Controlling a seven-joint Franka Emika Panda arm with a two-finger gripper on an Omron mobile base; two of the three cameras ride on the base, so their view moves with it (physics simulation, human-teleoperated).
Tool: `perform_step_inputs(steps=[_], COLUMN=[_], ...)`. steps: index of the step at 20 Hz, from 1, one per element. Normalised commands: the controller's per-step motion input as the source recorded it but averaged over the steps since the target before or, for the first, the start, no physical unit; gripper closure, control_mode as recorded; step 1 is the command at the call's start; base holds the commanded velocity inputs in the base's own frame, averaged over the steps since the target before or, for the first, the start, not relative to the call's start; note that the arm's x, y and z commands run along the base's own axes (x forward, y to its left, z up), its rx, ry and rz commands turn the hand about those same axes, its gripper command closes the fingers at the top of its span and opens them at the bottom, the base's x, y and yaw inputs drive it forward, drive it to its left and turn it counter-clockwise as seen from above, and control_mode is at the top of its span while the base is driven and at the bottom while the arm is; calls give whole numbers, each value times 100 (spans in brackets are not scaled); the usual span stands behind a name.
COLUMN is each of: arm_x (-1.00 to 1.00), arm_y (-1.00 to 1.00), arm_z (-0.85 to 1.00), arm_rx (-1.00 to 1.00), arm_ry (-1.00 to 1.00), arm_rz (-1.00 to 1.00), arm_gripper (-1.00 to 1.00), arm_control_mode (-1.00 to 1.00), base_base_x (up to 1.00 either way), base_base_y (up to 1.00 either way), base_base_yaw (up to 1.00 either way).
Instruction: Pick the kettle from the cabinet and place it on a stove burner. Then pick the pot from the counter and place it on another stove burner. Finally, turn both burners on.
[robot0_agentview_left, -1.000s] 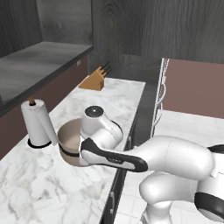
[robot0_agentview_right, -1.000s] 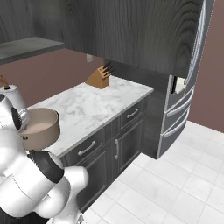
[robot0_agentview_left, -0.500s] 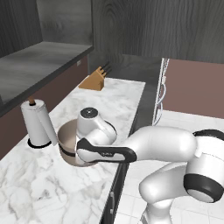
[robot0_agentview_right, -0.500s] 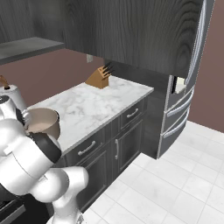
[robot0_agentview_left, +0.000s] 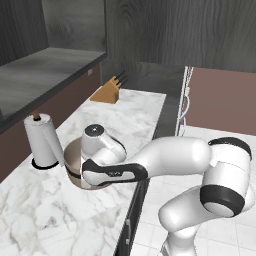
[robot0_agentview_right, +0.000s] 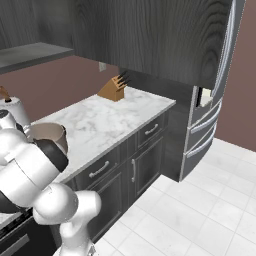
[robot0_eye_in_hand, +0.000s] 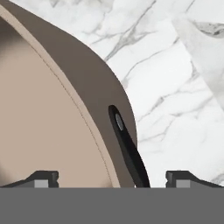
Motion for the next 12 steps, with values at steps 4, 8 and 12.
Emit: perform_step_inputs(steps=[4,8,12], arm_x=[14,3,0], arm_y=[17,4,0], arm_z=[-28,-16,-13], arm_rx=[-2,-1,1], arm_ry=[0,0,0], arm_rz=[4,2,0], arm_gripper=[100,100,100], arm_control_mode=[-100,-100,-100], base_base_x=[0,0,0], base_base_y=[0,0,0], base_base_yaw=[0,0,0])
